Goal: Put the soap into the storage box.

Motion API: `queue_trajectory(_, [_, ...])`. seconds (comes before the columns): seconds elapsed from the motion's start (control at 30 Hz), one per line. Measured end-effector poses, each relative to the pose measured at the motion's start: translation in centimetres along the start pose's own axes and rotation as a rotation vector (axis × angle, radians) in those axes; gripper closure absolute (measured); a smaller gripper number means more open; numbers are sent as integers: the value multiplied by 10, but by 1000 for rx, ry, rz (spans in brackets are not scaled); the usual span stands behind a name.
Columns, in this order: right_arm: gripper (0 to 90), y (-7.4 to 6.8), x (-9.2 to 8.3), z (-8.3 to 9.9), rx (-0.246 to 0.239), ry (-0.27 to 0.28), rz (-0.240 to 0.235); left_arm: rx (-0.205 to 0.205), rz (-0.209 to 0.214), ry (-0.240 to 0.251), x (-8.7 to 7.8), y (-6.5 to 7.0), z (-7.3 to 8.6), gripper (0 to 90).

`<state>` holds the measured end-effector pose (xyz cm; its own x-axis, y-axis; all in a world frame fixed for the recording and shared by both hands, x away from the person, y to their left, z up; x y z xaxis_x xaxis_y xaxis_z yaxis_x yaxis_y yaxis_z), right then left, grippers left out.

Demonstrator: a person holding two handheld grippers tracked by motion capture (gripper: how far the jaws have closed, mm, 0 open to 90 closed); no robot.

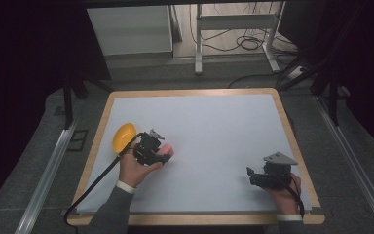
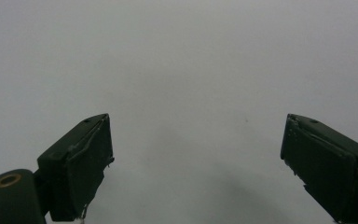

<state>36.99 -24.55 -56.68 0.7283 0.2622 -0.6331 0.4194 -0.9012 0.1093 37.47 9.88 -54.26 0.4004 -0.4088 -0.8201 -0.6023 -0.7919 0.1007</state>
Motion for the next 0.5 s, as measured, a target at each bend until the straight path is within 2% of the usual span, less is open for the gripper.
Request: queue_trajectory(0.5, [88, -1, 1, 0, -4, 0, 2, -8, -10, 6, -7, -8, -2, 600])
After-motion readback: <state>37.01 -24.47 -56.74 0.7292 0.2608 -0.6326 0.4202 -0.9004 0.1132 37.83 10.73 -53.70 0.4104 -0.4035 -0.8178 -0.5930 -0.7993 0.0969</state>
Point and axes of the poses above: each handheld gripper's, and its own axes: x roughly forward along the jaws, z roughly out of its underside, y roughly to its right, the point moved 9 cm from there along x, roughly forward along the jaws
